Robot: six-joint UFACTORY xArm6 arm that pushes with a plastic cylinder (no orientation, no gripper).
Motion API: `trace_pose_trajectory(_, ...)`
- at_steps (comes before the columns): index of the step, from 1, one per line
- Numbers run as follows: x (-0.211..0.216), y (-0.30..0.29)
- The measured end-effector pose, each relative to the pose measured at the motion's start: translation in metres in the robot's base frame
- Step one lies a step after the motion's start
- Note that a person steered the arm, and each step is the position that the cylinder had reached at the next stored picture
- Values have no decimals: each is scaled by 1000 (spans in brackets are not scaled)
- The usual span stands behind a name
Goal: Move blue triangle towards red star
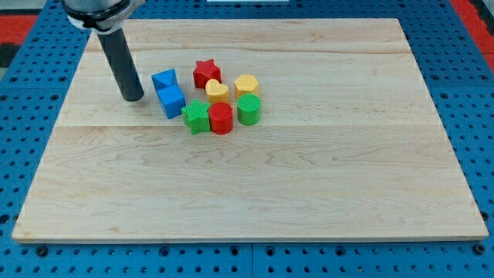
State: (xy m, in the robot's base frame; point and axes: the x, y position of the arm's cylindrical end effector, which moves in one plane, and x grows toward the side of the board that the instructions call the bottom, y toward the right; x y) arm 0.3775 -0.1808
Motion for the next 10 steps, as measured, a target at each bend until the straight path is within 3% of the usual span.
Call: trace_pose_trajectory(10,-17,35)
